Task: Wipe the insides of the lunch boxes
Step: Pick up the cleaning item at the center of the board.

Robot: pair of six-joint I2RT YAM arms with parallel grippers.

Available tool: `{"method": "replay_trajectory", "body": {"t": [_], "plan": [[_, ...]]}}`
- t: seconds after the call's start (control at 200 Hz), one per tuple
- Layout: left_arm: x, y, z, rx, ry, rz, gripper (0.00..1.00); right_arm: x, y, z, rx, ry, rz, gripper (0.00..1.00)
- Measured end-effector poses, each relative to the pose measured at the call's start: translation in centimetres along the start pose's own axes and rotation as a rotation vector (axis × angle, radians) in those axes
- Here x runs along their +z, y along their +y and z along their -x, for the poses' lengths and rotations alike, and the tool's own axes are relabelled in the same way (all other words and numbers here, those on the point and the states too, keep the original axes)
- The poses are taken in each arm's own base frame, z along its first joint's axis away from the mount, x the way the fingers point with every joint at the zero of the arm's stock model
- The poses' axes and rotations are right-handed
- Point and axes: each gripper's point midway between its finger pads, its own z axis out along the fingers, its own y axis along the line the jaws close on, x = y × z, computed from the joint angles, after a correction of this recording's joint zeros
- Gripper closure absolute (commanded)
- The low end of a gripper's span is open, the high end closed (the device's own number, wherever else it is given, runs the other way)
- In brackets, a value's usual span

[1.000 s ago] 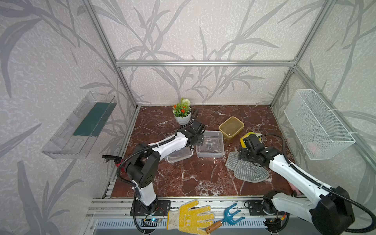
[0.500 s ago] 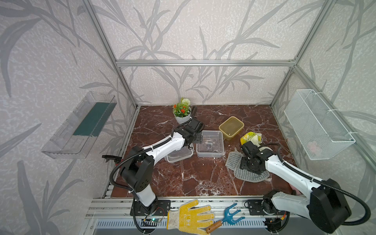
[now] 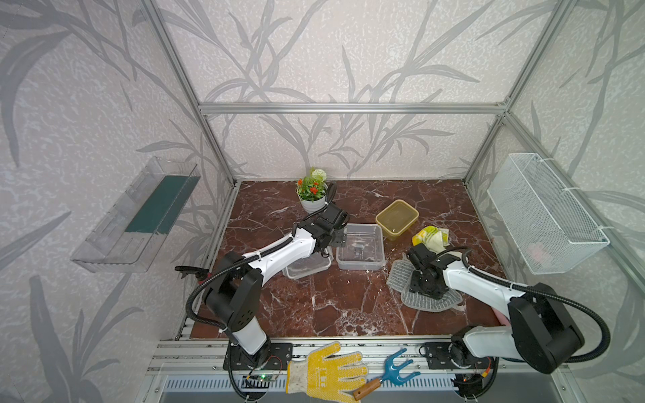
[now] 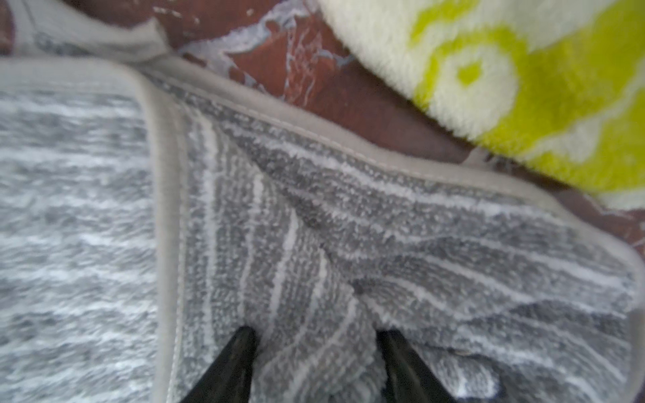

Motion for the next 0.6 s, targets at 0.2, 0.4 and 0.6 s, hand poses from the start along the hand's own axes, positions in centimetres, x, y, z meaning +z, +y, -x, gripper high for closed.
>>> {"method": "replay_trajectory", "body": {"t": [0.2,0.4,0.6], "plan": [[0.0,0.3,0.1,-0.001,-0.007,0.019,0.15,0.0,0.4,0.0,-0.009,-0.002,0.021,0.57],[-0.1,1.1,0.1,0.001,-0.013,0.057,0.14,0.1,0.9,0.1,-0.031,-0.008,0.029,0.72],[-0.7,1.4,0.4,-0.002,-0.026,0.067,0.14,0.1,1.6,0.7,-0.051,-0.020,0.034,1.00]]}}
